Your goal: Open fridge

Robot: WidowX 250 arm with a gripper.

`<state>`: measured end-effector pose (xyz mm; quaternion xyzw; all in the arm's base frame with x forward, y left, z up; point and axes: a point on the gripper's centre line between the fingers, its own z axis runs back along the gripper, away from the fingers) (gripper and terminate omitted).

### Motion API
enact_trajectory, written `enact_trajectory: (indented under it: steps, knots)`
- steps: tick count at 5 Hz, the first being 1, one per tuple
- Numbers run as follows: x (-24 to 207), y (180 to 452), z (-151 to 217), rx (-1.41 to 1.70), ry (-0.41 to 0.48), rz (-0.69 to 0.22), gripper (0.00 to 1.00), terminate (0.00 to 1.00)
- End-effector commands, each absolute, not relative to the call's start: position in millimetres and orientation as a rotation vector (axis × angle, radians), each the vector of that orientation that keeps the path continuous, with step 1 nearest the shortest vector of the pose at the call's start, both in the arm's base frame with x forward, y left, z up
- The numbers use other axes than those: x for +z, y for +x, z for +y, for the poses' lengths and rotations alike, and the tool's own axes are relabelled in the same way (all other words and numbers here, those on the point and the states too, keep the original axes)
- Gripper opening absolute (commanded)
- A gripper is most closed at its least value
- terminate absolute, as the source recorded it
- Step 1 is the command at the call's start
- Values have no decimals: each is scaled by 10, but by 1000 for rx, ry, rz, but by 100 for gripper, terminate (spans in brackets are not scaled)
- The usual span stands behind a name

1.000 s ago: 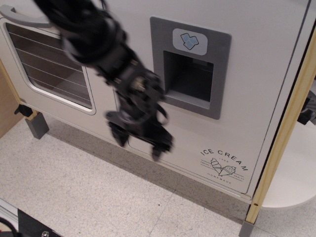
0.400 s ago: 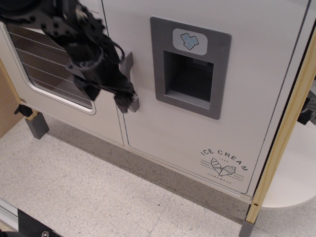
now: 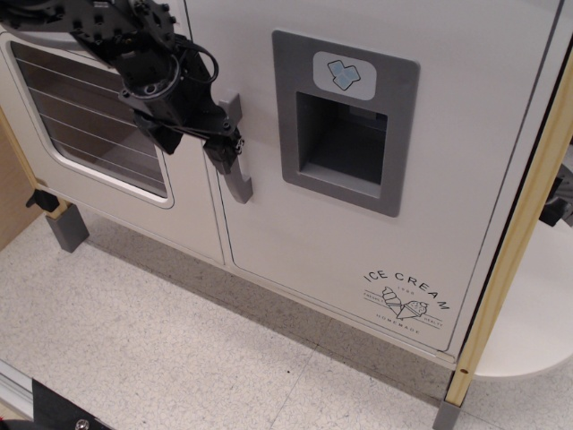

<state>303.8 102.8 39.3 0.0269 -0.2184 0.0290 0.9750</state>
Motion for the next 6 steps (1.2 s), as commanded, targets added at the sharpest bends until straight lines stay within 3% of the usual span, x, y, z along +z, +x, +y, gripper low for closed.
enact_trajectory:
  steps: [1,2,3,6]
  knots:
    - [480,3334,1050,58,86,-490,100,0]
    - [458,3465,989,83,72,-492,100,0]
    - [449,3469,950,58,54,-493,0,0]
    - [445,3255,926,20,34,-485,0,0]
